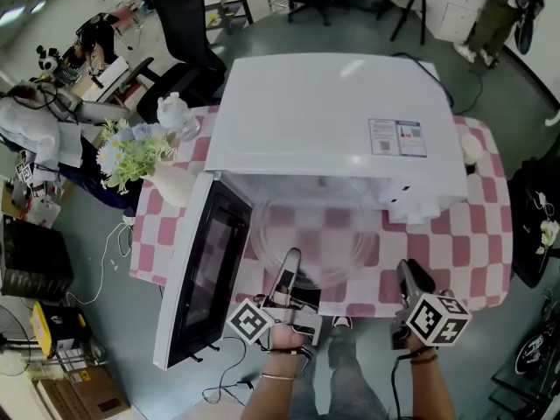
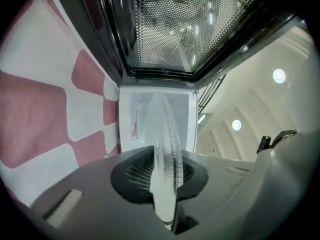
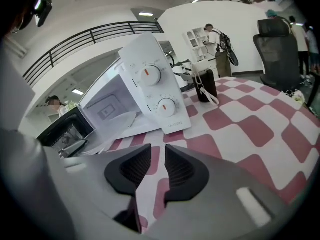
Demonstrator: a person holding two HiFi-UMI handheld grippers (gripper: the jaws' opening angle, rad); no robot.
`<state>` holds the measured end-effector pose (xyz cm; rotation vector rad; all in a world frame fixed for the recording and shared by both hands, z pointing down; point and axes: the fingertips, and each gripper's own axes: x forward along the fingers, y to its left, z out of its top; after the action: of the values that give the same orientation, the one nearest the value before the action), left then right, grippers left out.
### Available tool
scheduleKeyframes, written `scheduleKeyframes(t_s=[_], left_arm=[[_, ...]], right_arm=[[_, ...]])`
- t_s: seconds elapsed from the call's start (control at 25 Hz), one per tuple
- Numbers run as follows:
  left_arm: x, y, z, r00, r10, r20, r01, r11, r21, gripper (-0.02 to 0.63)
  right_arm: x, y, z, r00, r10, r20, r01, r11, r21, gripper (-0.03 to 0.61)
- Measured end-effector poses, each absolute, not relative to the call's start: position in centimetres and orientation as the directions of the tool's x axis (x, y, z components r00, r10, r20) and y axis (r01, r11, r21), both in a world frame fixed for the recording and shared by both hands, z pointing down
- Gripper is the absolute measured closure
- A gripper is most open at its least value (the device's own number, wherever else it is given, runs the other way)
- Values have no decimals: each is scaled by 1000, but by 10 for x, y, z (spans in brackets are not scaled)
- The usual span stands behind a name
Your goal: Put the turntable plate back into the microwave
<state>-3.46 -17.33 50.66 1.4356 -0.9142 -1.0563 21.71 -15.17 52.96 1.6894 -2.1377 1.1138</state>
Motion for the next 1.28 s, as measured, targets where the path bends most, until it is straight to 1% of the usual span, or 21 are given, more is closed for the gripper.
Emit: scheduleKeyframes(t_s=[0.16,0.28,0.64,1.28], left_arm=[[-35,-181,509,304,-946,-110,0,-116,993,578],[-35,-186,507,308,-944,-118,2,-123,992,578],[-31,-208,511,311,-944,-109,8,-111,994,578],[-27,-249,513,282,-954,-102,-7,-109,994,578]], right_arm=[[223,-151,532,-264,-758,596,-931,39,-363,549],[222,-150,534,-262,-748,610,-933,33,-359,568],[228,-155,540,-205,-736,645,-956,9,-293,569],[235,-158,554,-173,-712,680,-970,4,-243,569]])
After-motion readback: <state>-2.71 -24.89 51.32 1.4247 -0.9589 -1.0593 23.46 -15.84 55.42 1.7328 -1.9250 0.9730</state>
